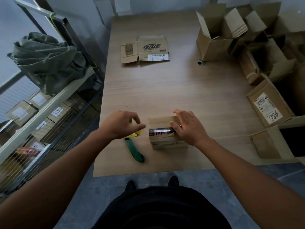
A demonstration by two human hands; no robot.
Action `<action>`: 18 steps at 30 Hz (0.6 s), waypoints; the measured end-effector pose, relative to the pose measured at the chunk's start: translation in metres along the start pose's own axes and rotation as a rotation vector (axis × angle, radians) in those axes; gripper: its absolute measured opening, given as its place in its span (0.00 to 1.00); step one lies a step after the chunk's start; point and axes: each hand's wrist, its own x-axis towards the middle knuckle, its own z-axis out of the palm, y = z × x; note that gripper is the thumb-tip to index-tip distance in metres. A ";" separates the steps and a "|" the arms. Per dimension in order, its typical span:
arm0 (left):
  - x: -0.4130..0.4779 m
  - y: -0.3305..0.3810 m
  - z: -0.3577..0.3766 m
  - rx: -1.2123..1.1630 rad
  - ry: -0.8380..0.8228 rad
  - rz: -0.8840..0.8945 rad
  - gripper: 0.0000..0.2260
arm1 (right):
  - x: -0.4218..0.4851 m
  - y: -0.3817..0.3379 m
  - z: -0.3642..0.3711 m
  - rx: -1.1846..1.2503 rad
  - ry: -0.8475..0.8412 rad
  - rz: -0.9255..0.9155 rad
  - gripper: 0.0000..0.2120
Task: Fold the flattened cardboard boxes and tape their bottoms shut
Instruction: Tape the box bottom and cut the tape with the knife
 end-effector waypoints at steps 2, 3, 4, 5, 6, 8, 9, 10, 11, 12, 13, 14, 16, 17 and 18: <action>0.004 -0.006 0.007 0.006 -0.044 -0.020 0.16 | 0.002 -0.001 0.000 -0.073 -0.023 0.003 0.29; 0.007 -0.008 0.011 -0.002 -0.060 -0.031 0.18 | 0.003 -0.002 0.000 -0.100 -0.026 0.006 0.29; 0.011 -0.009 0.015 -0.012 -0.074 -0.043 0.19 | 0.004 -0.003 0.000 -0.124 -0.033 0.010 0.28; 0.013 -0.012 0.020 -0.018 -0.085 -0.054 0.20 | 0.005 -0.004 0.000 -0.138 -0.043 0.017 0.28; 0.015 -0.014 0.025 -0.017 -0.088 -0.062 0.22 | 0.006 -0.005 0.000 -0.147 -0.048 0.029 0.28; 0.020 -0.021 0.032 -0.031 -0.081 -0.072 0.23 | 0.007 -0.007 0.001 -0.161 -0.035 0.054 0.28; 0.023 -0.024 0.035 -0.047 -0.079 -0.074 0.24 | 0.007 -0.007 0.003 -0.168 -0.024 0.063 0.28; 0.025 -0.028 0.037 -0.068 -0.078 -0.068 0.25 | 0.007 -0.007 0.005 -0.176 -0.012 0.069 0.29; 0.027 -0.031 0.038 -0.094 -0.078 -0.058 0.26 | 0.007 -0.007 0.007 -0.179 -0.001 0.072 0.29; 0.030 -0.033 0.039 -0.115 -0.075 -0.046 0.27 | 0.008 -0.007 0.009 -0.175 0.011 0.072 0.29; 0.034 -0.036 0.039 -0.125 -0.070 -0.036 0.28 | 0.009 -0.007 0.011 -0.162 0.022 0.069 0.29; 0.037 -0.037 0.038 -0.122 -0.064 -0.026 0.30 | 0.010 -0.006 0.013 -0.150 0.033 0.064 0.28; 0.041 -0.038 0.037 -0.077 -0.065 -0.001 0.32 | 0.009 -0.005 0.014 -0.145 0.064 0.061 0.27; 0.042 -0.037 0.037 -0.038 -0.071 0.014 0.33 | 0.006 -0.007 0.013 -0.161 0.110 0.064 0.26; 0.043 -0.036 0.036 -0.003 -0.078 0.034 0.34 | 0.000 -0.012 0.013 -0.191 0.197 0.067 0.24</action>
